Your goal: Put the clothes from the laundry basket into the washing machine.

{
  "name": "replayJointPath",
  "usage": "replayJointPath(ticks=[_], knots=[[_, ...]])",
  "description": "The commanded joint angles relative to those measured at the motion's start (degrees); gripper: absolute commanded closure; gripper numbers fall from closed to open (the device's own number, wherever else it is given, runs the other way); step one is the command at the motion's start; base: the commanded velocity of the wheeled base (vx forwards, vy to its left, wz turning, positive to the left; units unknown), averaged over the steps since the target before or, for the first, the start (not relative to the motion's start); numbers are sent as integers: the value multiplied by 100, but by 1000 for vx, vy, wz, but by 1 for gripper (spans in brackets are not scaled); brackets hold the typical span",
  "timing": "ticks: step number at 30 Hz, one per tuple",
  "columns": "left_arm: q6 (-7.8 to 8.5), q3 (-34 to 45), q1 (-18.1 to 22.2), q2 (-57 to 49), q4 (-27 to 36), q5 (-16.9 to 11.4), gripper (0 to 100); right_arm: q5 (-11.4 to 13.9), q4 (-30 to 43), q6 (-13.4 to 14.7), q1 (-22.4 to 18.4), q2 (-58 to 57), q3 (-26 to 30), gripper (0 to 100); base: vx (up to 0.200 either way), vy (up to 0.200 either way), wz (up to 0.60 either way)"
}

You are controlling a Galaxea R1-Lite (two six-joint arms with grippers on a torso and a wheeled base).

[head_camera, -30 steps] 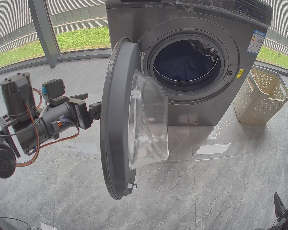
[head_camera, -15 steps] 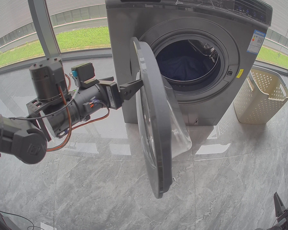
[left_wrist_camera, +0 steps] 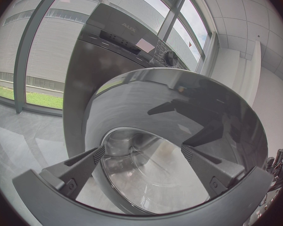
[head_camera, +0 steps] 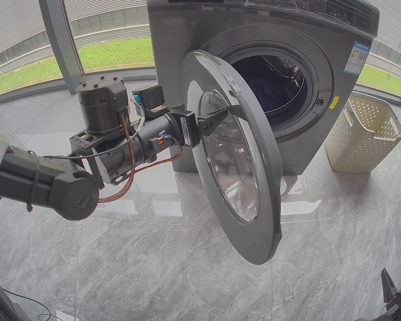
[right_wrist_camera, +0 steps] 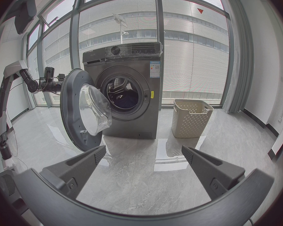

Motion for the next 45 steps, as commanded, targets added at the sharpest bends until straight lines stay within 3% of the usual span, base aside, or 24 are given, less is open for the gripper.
replayJointPath(ticks=[1,6,7,9,17,22,24,30,37,45], knots=[[-13,-417,-118,361,-2,-6,0,4,-7,-2,-2,-93,92,0,0,0,0],[-206,-962,-197,633,24,64,0,4,-7,-2,-2,-93,92,0,0,0,0],[-338,-1217,-215,756,33,187,0,4,-7,7,-2,-93,92,0,0,0,0],[-444,-1542,-232,941,42,328,0,4,-7,-2,-2,-93,92,0,0,0,0],[-505,-2210,-232,1442,60,706,0,4,-16,7,-2,-93,92,0,0,0,0],[-698,-2571,-232,1627,130,1048,0,4,-16,7,-2,-93,92,0,0,0,0],[-839,-2852,-224,1758,253,1312,0,4,-16,7,-2,-93,92,0,0,0,0],[-1199,-3151,-224,1829,464,1593,0,4,-16,7,-2,-93,92,0,0,0,0],[-1287,-3326,-232,1943,517,1716,0,4,-16,7,-2,-93,92,0,0,0,0],[-1410,-4091,-232,2277,736,1866,0,-5,-16,7,-2,-93,92,0,0,0,0]])
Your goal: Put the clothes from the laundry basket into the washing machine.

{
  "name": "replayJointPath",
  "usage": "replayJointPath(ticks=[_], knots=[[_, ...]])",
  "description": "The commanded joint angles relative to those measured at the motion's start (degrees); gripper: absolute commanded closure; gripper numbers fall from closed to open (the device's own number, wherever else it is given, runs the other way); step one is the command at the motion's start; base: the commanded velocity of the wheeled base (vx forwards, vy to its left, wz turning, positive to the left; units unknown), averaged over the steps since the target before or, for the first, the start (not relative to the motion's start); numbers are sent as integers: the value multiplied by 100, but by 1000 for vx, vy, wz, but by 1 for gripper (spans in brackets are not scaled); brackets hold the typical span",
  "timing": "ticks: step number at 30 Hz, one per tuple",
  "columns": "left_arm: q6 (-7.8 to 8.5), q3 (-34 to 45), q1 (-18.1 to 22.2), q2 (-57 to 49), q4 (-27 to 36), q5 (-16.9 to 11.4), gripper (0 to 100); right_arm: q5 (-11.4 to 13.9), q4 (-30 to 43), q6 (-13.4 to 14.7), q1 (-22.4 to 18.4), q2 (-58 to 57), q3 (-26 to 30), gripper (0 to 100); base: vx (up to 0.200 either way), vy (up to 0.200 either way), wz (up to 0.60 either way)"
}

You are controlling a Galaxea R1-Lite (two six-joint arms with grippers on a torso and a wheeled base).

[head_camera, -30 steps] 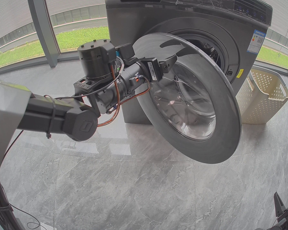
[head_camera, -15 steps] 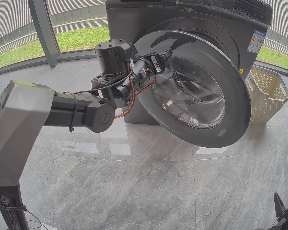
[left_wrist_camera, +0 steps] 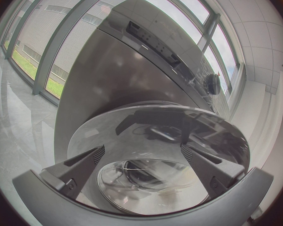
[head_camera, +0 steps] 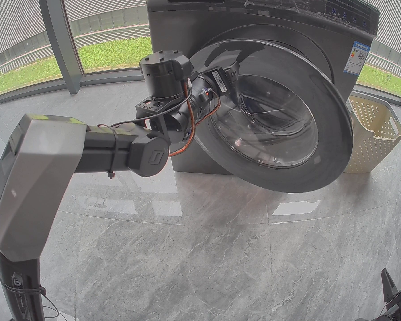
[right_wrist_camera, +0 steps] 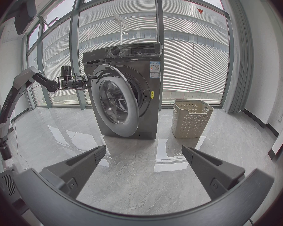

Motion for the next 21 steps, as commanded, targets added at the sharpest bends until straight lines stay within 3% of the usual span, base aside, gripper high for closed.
replayJointPath(ticks=[1,4,7,10,15,19,21], knots=[[-177,-442,0,224,195,46,0,-5,-7,-1,1,-93,92,0,0,0,0],[-459,-653,-8,242,459,46,0,-5,-7,-1,1,-93,92,0,0,0,0],[-494,-521,-26,163,503,46,0,4,-7,-1,1,-93,92,0,0,0,0],[-476,94,-87,-224,529,-7,0,4,1,-1,1,-93,92,0,0,0,0],[-335,2177,-263,-1569,564,-561,0,4,1,-1,1,-93,92,0,0,0,0],[16,3883,-325,-2922,547,-912,0,4,1,-1,1,-93,92,0,0,0,0],[139,4568,-342,-3581,547,-921,0,4,1,-1,1,-93,92,0,0,0,0]])
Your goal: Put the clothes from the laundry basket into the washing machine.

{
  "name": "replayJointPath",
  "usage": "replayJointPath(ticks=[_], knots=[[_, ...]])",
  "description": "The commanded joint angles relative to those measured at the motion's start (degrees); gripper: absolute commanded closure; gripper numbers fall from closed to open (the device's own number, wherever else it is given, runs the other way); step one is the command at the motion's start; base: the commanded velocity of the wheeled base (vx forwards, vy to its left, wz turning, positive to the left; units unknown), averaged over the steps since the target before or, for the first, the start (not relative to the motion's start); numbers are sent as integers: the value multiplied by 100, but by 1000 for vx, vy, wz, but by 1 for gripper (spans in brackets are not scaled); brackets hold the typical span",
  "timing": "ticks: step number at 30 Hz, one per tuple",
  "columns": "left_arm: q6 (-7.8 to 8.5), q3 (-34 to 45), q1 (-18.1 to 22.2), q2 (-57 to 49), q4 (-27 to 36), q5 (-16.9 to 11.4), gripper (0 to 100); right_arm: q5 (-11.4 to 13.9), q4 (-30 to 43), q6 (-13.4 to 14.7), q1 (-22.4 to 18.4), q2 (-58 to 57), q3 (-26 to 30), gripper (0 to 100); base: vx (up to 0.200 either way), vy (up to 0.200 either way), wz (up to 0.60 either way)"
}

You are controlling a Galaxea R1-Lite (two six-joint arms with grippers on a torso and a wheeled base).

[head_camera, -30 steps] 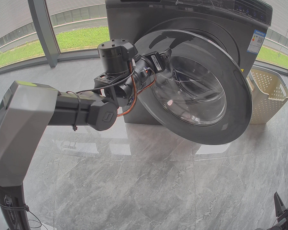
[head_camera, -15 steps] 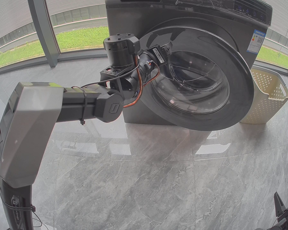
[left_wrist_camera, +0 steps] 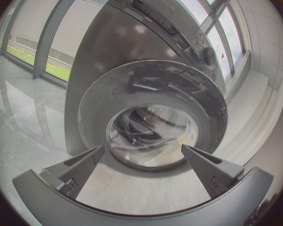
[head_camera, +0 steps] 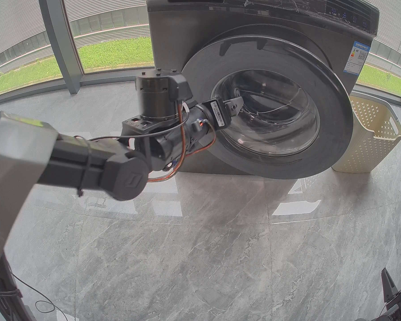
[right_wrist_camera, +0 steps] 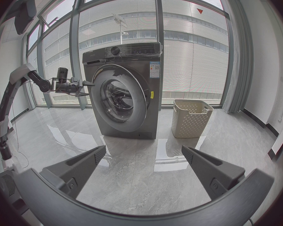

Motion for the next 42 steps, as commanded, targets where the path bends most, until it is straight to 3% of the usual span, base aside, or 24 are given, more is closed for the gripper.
replayJointPath(ticks=[1,2,6,10,14,15,20,23,24,25,27,29,32,33,34,37,42], knots=[[439,2771,-183,-2669,-1,-497,0,4,1,-1,4,-93,92,0,0,0,0],[544,3474,-183,-3417,17,-497,0,4,1,-1,4,-93,92,0,0,0,0],[694,4450,-147,-4471,70,-479,0,4,1,-1,4,-93,92,0,0,0,0],[1107,5628,-77,-5930,131,-427,0,-5,1,7,22,-93,92,0,0,0,0],[1520,6304,354,-7231,456,-409,0,-5,1,7,22,-93,92,0,0,0,0],[1529,6331,362,-7275,474,-418,0,-5,1,7,13,-93,92,0,0,0,0],[1617,7175,1153,-8927,1327,-602,0,-5,1,-1,13,-93,92,0,0,0,0],[1749,7210,1654,-9463,1722,-611,0,-5,1,7,13,-93,92,0,0,0,0],[1749,7210,1681,-9490,1740,-611,0,-5,1,7,13,-93,92,0,0,0,0],[1766,7254,2023,-9806,1977,-602,0,-5,1,16,13,-93,92,0,0,0,0],[1784,7333,2261,-10044,2162,-602,0,-5,1,7,13,-93,92,0,0,0,0],[2100,7614,2709,-10465,2619,-602,0,-5,1,7,13,-93,92,0,0,0,0],[2285,7939,3219,-10975,3005,-646,0,-5,1,7,13,-93,92,0,0,0,0],[2285,7966,3245,-11010,3023,-646,0,-5,1,7,13,-93,92,0,0,0,0],[2399,8326,3421,-11283,3163,-664,0,-5,1,16,13,-93,92,0,0,0,0],[2364,8273,3729,-11573,3656,-831,0,-5,1,16,13,-93,92,0,0,0,0],[2425,8273,3781,-11696,3621,-848,0,-5,-7,7,22,-93,92,0,0,0,0]])
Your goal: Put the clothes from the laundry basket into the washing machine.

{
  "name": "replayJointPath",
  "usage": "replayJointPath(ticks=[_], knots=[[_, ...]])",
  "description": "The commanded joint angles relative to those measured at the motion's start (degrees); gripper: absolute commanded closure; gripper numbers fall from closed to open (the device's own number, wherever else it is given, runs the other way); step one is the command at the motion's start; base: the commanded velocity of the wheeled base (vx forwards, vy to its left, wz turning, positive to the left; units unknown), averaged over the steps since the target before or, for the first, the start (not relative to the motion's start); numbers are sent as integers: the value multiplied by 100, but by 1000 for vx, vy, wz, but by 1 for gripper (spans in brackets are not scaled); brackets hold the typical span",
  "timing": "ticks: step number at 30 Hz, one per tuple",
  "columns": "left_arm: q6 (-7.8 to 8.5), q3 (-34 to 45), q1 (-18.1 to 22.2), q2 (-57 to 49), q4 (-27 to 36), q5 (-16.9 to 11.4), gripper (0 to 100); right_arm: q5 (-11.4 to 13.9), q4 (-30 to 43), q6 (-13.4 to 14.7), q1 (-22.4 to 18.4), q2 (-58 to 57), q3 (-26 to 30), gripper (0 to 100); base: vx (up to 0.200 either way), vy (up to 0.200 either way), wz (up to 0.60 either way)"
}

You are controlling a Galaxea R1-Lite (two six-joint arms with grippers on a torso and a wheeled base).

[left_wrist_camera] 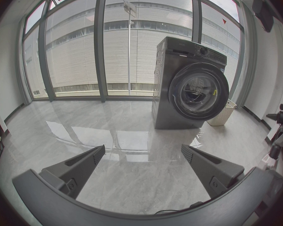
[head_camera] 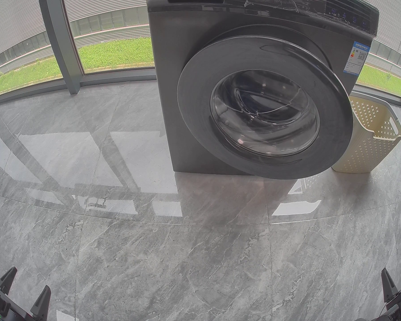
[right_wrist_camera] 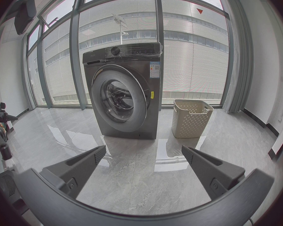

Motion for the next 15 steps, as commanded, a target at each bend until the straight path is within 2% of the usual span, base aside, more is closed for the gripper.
replayJointPath(ticks=[1,2,5,6,8,13,15], knots=[[75,199,307,-761,35,-45,0,2,-10,0,7,-93,92,0,0,0,0],[128,234,316,-787,-36,-54,0,2,-10,0,7,-93,92,0,0,0,0],[110,243,298,-787,-62,-45,0,2,-10,0,7,-93,92,0,0,0,0],[14,243,298,-778,-71,-36,0,-7,-1,9,-1,-93,92,0,0,0,0],[-30,243,298,-778,-71,-19,0,2,-1,9,-1,-93,92,0,0,0,0],[-48,234,298,-778,-71,-19,0,-68,8,44,-1,-93,92,0,0,0,0],[-30,234,298,-778,-71,-19,0,-77,-1,70,-10,-93,92,0,0,-200,0]])
